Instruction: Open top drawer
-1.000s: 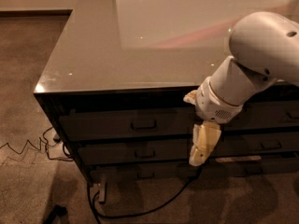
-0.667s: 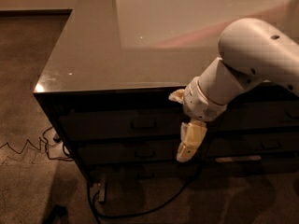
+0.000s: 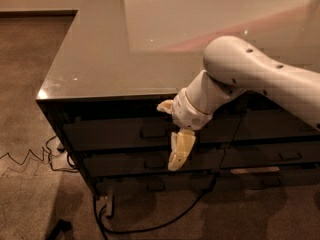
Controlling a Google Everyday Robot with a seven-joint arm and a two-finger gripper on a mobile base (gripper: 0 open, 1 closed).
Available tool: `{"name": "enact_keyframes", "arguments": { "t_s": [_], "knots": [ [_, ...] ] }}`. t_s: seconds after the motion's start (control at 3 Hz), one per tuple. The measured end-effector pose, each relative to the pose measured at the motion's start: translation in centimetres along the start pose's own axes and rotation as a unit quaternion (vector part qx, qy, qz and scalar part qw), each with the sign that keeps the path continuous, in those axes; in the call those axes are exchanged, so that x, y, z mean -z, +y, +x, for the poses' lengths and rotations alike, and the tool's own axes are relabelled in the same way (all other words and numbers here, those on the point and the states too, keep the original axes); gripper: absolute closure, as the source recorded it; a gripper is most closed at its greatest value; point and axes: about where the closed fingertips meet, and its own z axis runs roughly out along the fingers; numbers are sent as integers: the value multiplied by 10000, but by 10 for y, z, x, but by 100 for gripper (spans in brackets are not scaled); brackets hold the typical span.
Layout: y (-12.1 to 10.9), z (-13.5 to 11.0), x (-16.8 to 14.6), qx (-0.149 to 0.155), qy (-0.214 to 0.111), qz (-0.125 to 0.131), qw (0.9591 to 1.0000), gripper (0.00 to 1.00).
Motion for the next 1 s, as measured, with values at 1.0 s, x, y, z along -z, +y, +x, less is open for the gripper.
{"name": "enact_keyframes", "arguments": {
  "t_s": [1.0],
  "knots": [
    [-51,36,-45,-370,628,20,9973,0]
  ]
}}
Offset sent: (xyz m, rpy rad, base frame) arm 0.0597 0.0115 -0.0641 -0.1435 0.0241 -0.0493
